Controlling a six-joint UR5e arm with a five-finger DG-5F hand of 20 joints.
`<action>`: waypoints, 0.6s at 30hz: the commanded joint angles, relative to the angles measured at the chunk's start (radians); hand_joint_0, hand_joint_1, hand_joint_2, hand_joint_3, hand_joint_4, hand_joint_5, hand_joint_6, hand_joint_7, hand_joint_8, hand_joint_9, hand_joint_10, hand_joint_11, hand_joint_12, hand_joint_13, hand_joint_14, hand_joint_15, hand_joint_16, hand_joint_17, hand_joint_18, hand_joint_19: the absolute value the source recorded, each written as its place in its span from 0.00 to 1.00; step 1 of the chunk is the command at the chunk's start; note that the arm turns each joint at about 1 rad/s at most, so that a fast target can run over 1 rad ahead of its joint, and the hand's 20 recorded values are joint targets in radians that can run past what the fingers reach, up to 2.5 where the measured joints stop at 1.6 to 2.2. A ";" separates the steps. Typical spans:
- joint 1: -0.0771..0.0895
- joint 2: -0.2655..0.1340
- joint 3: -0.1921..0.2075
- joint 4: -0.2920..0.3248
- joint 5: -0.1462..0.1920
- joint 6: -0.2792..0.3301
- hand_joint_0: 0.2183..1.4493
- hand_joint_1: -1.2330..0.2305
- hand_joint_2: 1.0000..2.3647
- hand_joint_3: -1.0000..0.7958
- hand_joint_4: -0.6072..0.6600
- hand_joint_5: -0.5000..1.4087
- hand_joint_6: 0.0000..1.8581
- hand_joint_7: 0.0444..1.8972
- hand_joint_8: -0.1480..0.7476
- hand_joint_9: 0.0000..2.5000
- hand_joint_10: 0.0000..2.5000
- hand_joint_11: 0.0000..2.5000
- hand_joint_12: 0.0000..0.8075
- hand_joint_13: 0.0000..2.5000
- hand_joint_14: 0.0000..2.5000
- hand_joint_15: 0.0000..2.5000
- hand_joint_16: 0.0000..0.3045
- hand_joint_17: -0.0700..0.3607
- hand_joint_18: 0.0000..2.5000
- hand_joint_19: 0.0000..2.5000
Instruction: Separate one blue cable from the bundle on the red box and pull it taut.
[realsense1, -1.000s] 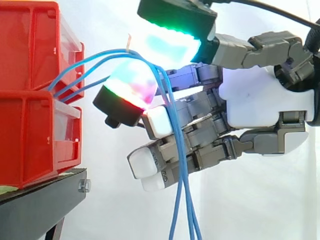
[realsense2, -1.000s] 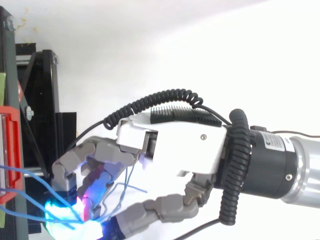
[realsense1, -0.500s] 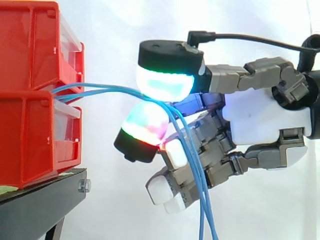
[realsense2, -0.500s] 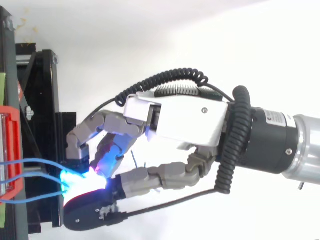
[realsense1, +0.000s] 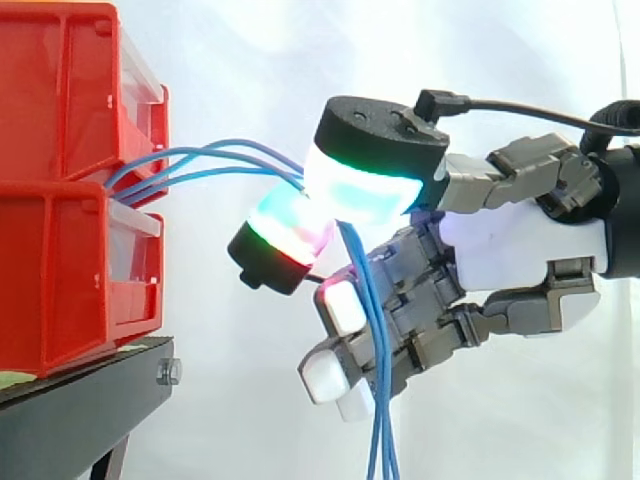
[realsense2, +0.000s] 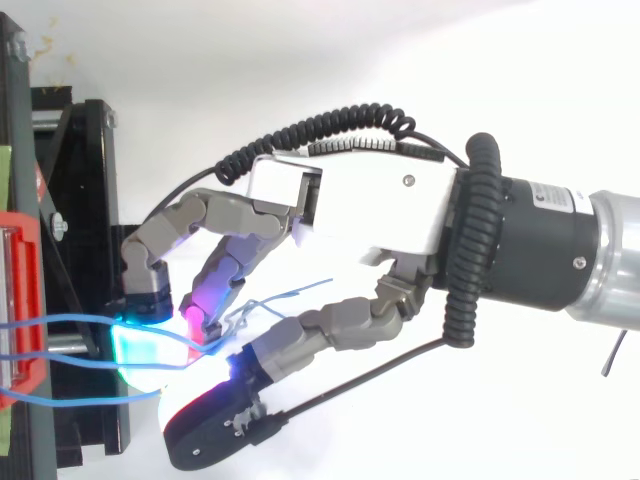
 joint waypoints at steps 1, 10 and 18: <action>-0.002 0.003 0.014 -0.029 -0.011 -0.002 0.36 0.26 0.00 0.28 0.44 0.20 0.51 0.51 0.40 0.46 0.01 0.23 0.39 0.36 0.01 0.17 0.12 0.35 0.30 0.18; -0.010 0.001 0.017 -0.033 -0.021 -0.002 0.19 0.45 0.00 0.28 0.51 0.21 0.48 0.48 0.45 0.48 0.01 0.20 0.44 0.38 0.01 0.17 0.15 0.41 0.34 0.19; -0.016 0.003 0.018 -0.033 -0.036 -0.005 0.27 0.48 0.00 0.29 0.51 0.21 0.47 0.53 0.43 0.47 0.01 0.21 0.42 0.36 0.01 0.18 0.14 0.38 0.30 0.21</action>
